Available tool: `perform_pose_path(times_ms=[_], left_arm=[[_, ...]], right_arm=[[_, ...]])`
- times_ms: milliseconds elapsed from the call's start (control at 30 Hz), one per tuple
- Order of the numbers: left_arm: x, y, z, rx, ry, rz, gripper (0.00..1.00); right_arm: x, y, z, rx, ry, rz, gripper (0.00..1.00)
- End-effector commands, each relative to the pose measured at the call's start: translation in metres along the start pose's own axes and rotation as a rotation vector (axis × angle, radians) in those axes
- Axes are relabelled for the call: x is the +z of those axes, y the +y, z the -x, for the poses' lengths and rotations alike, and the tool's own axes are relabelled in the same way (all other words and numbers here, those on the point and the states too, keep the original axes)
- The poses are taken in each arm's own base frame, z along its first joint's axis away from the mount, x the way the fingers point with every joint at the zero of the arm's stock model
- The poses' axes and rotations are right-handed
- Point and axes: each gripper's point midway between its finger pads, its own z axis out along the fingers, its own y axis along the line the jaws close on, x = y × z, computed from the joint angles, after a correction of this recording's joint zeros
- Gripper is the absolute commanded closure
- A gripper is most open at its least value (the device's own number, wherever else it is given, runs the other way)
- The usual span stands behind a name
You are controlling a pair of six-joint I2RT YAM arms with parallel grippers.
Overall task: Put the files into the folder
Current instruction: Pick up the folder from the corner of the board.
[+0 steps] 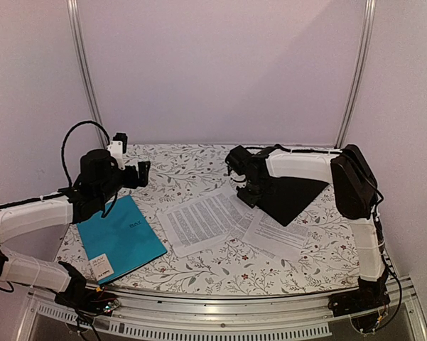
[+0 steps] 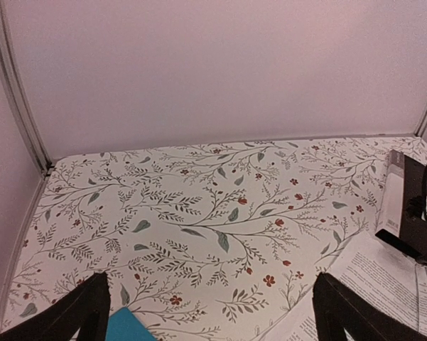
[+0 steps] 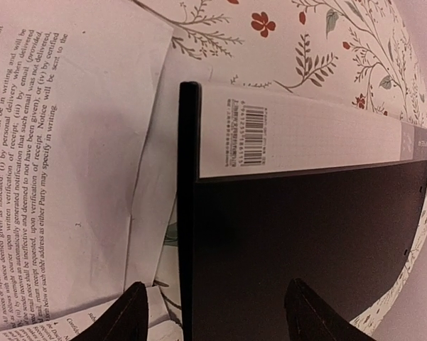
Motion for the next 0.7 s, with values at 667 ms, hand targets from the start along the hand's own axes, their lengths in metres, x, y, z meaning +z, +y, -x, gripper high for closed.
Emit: perform_pose_path(times_ms=[667], left_arm=[[-0.005,-0.002,-0.009,0.002,0.014,-0.007,0.01]], right_arm=[[0.021,-0.017,-0.013,-0.05,0.086,-0.163,0.48]])
